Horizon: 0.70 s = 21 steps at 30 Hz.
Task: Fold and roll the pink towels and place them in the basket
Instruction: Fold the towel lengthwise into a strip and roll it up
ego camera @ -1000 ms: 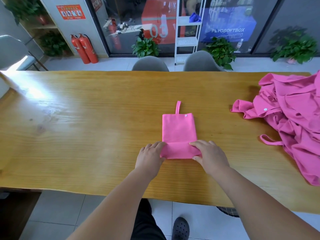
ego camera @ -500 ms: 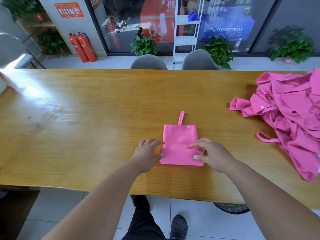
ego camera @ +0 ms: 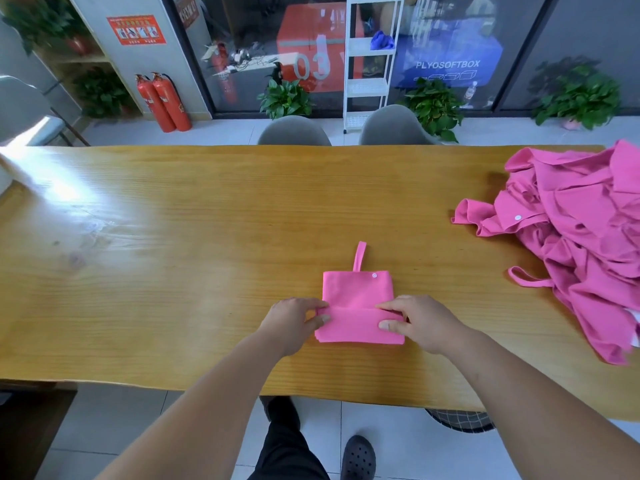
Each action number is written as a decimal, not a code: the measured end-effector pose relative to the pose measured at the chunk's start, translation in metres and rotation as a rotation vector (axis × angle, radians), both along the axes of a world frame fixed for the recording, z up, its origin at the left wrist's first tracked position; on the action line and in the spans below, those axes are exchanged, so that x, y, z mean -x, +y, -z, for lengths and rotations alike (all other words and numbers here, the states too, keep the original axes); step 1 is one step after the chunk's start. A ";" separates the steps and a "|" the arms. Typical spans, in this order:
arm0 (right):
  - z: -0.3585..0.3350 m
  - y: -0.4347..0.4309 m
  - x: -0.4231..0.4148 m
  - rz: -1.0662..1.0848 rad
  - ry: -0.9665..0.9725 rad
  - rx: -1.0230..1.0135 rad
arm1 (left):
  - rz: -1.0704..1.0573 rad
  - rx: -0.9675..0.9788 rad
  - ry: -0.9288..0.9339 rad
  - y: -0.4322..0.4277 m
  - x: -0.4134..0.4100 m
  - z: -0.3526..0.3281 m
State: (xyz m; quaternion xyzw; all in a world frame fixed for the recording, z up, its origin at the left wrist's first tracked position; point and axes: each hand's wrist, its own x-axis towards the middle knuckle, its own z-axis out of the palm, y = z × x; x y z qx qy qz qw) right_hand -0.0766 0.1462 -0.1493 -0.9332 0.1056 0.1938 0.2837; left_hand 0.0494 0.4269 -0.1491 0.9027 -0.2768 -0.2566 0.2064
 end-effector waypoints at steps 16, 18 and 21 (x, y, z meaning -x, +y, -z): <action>0.006 0.031 0.025 0.019 -0.242 0.339 | 0.043 0.050 -0.477 0.000 0.032 0.024; 0.004 0.027 0.019 0.040 -0.194 0.235 | 0.006 0.052 -0.347 -0.002 0.029 0.018; -0.001 0.012 0.011 0.084 -0.104 0.013 | -0.007 0.057 -0.133 0.001 0.019 0.006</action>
